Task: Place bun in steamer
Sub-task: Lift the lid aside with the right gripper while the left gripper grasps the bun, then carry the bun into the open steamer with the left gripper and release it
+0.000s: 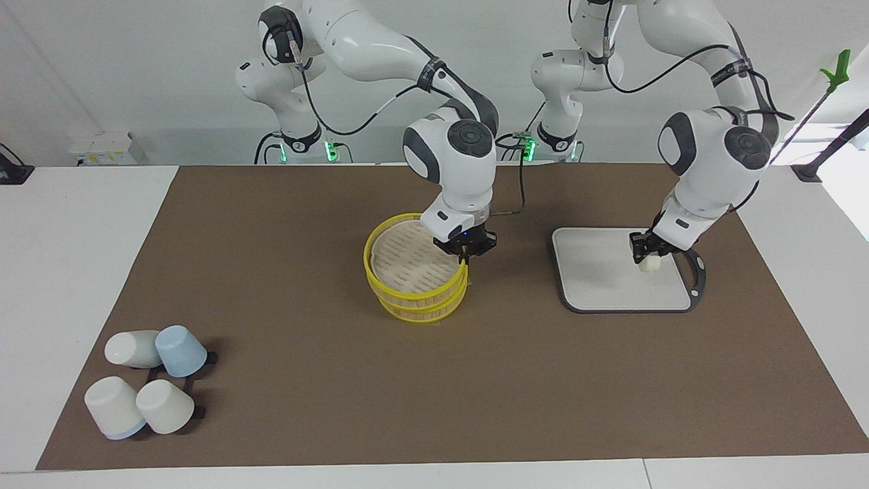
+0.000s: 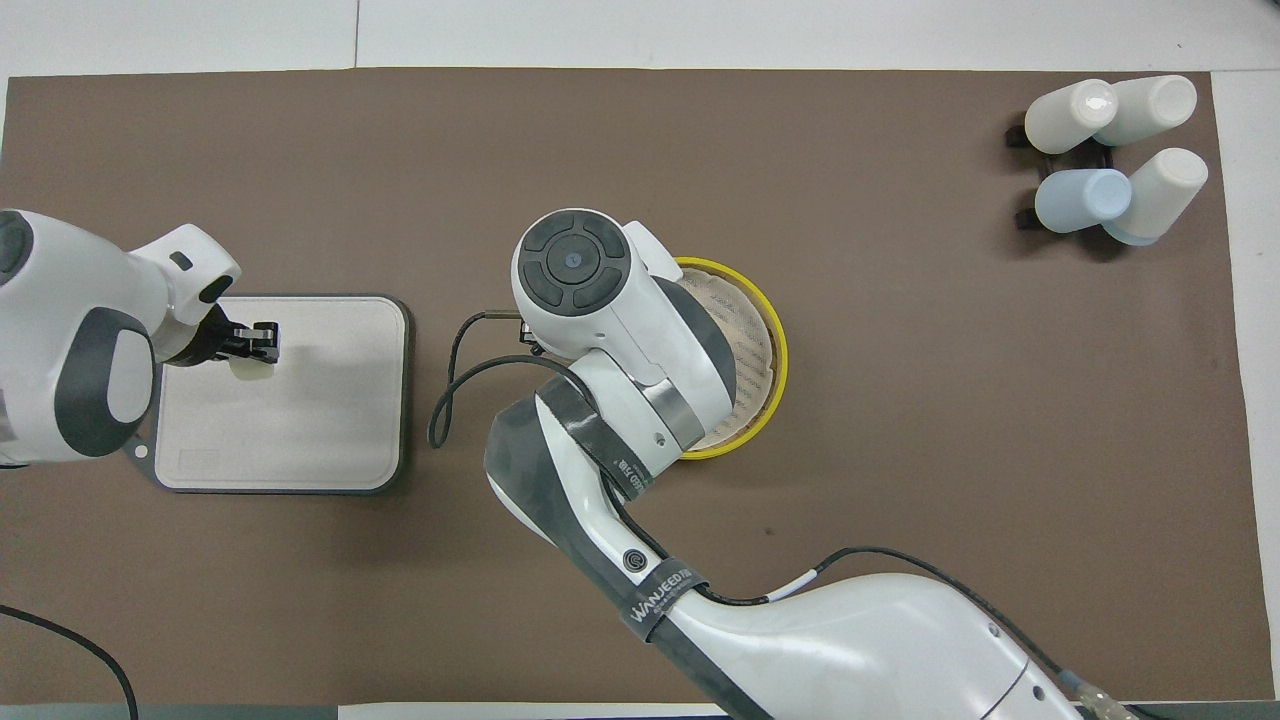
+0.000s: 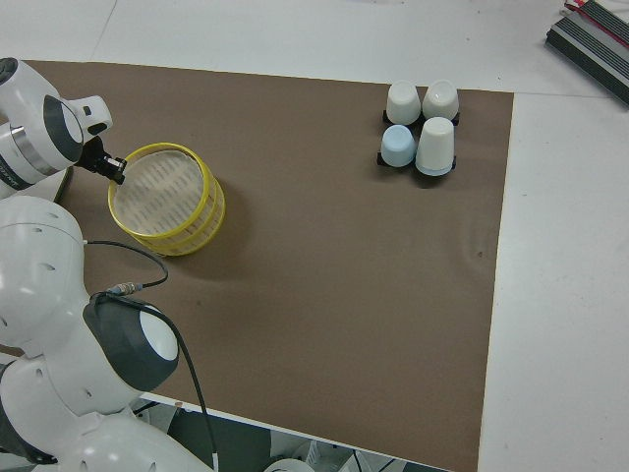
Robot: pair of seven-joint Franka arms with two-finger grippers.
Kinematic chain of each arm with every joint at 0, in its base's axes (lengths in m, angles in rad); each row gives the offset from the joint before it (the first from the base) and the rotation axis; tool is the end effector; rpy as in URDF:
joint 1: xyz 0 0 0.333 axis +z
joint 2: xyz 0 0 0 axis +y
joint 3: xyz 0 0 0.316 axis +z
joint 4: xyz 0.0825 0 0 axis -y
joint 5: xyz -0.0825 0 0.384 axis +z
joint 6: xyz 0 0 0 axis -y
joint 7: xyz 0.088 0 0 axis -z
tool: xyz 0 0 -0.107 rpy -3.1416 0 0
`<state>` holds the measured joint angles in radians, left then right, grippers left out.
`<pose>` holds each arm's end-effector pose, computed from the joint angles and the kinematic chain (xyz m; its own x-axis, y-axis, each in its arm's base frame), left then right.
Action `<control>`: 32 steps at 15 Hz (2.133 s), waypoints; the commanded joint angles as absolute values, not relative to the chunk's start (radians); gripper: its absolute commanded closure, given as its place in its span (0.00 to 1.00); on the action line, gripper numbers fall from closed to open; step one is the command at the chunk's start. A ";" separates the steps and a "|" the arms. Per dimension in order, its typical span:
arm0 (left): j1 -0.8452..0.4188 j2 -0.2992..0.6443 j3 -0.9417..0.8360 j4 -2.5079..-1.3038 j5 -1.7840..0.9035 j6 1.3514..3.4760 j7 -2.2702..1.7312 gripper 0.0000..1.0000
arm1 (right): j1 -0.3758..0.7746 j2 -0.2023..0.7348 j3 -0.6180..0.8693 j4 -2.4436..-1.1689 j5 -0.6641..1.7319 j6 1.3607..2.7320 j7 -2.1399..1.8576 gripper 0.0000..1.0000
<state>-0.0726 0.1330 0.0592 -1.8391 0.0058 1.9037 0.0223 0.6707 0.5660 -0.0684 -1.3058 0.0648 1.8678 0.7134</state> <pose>0.5898 -0.0087 0.4486 0.9970 -0.0375 -0.0684 -0.0384 -0.9992 -0.0117 0.5826 0.4194 0.4137 0.9927 -0.1191 -0.0187 -0.1194 -0.9927 -0.0172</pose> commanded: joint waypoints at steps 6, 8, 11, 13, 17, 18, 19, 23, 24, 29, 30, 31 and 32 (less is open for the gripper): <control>-0.200 0.132 0.043 -1.703 -0.038 1.811 -0.250 0.64 | 0.344 0.466 -0.072 -1.282 0.031 1.592 0.090 1.00; -0.361 0.147 0.041 -1.703 -0.040 1.905 -0.506 0.64 | 0.304 0.460 -0.072 -1.298 0.005 1.571 0.046 1.00; -0.546 0.234 0.041 -1.701 -0.051 2.067 -0.733 0.64 | 0.267 0.443 -0.072 -1.339 -0.040 1.575 -0.047 1.00; -0.642 0.268 0.041 -1.748 -0.055 2.202 -0.808 0.64 | 0.250 0.442 -0.072 -1.342 -0.040 1.575 -0.075 1.00; -0.758 0.391 0.046 -1.764 -0.046 2.336 -0.857 0.64 | 0.249 0.442 -0.072 -1.348 -0.041 1.578 -0.077 1.00; -0.761 0.399 0.046 -1.769 -0.045 2.348 -0.857 0.64 | 0.249 0.440 -0.072 -1.348 -0.041 1.578 -0.077 1.00; -0.764 0.417 0.046 -1.764 -0.046 2.362 -0.857 0.64 | 0.249 0.440 -0.072 -1.350 -0.041 1.578 -0.077 1.00; -0.778 0.436 0.046 -1.763 -0.046 2.382 -0.871 0.38 | 0.249 0.440 -0.072 -1.350 -0.040 1.578 -0.077 1.00; -0.778 0.436 0.046 -1.758 -0.046 2.379 -0.886 0.14 | 0.249 0.440 -0.072 -1.350 -0.041 1.578 -0.077 1.00; -0.730 0.333 0.046 -1.769 -0.048 2.254 -0.885 0.00 | 0.249 0.440 -0.071 -1.350 -0.031 1.577 -0.069 1.00; -0.682 0.274 0.045 -1.769 -0.048 2.171 -0.873 0.00 | 0.250 0.440 -0.068 -1.347 -0.015 1.577 -0.057 1.00; -0.639 0.234 0.044 -1.761 -0.048 2.104 -0.855 0.00 | 0.262 0.440 -0.063 -1.342 0.007 1.585 -0.025 1.00; -0.579 0.191 0.046 -1.756 -0.048 2.036 -0.816 0.00 | 0.282 0.442 -0.058 -1.339 0.052 1.613 0.030 1.00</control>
<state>-0.6857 0.3160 0.0497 -1.7344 -0.0404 2.1741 -0.8766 0.2603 0.4769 -0.0746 -1.3113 0.0036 1.5783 -0.0398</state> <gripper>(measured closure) 0.000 0.916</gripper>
